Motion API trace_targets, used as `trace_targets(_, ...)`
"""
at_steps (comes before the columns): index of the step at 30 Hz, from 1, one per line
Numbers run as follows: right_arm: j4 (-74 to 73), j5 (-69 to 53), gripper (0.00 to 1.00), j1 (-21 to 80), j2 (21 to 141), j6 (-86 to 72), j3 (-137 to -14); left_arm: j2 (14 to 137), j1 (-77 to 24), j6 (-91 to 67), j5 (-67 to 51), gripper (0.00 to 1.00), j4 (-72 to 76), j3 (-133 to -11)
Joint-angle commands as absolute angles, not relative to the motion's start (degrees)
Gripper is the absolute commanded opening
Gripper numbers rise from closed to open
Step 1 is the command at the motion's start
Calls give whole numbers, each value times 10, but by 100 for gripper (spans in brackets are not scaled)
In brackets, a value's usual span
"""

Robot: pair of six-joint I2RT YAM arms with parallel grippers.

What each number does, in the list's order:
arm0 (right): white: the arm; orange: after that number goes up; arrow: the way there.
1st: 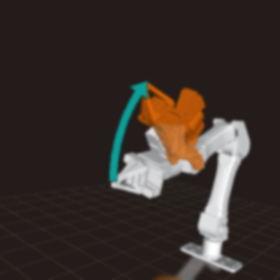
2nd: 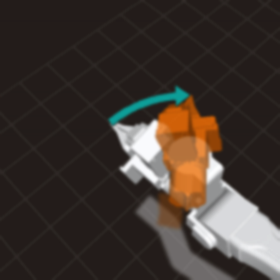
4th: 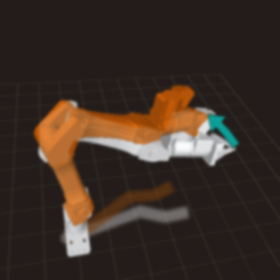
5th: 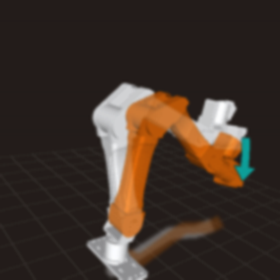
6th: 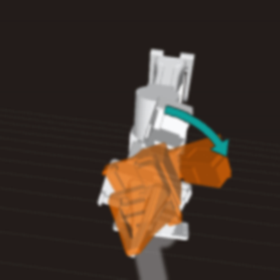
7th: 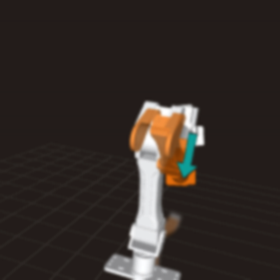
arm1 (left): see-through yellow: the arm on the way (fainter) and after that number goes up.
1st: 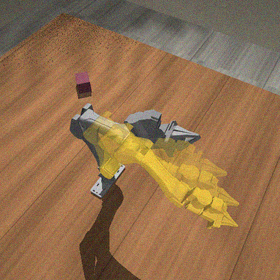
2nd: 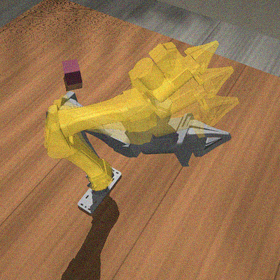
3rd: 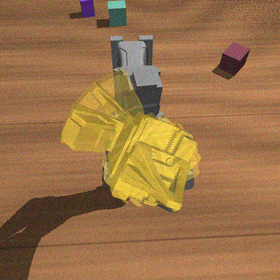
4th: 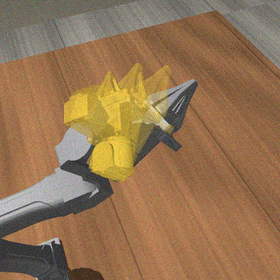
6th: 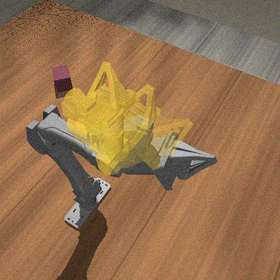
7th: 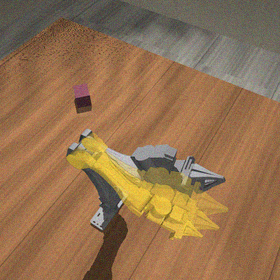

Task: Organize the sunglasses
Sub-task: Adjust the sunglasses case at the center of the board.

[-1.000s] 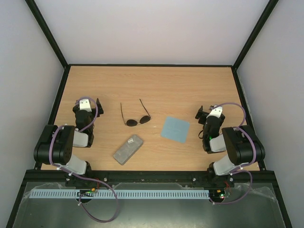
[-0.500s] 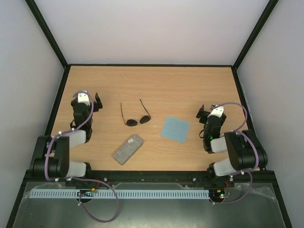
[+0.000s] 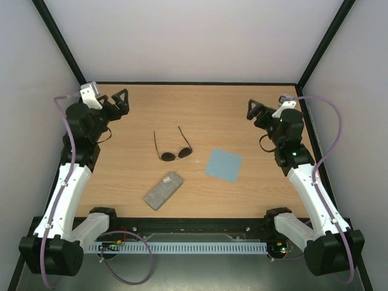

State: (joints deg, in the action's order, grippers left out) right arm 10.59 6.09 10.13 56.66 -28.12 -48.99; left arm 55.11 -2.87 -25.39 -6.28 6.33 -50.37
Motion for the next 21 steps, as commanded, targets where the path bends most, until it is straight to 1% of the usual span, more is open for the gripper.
trace_targets(1, -88, -237, 99, 97, 563, -393, -474, 574, -24, -352, -299, 99, -166, -555)
trace_targets(2, -77, -298, 99, 98, 560, -416, -458, 576, -22, -352, -369, 99, -160, -540)
trace_targets(3, -68, -343, 99, 101, 556, -438, -443, 569, -21, -359, -427, 100, -132, -498)
trace_targets(4, -61, -370, 98, 108, 546, -458, -427, 547, -22, -369, -452, 100, -112, -464)
trace_targets(6, -64, -358, 99, 140, 514, -487, -403, 474, -25, -376, -439, 100, -120, -428)
trace_targets(8, -80, -332, 99, 181, 496, -507, -394, 434, -36, -361, -411, 100, -170, -430)
trace_targets(10, -99, -312, 99, 217, 497, -521, -394, 420, -39, -343, -373, 100, -241, -444)
trace_targets(14, -141, -257, 98, 280, 514, -515, -410, 389, -40, -392, -420, 99, -212, -374)
trace_targets(17, -171, -236, 99, 307, 529, -508, -420, 406, -45, -352, -413, 100, -274, -372)
trace_targets(19, -189, -210, 99, 340, 543, -514, -425, 397, -48, -325, -343, 99, -345, -393)
trace_targets(21, -189, -172, 99, 393, 563, -536, -427, 359, -47, -332, -310, 99, -349, -379)
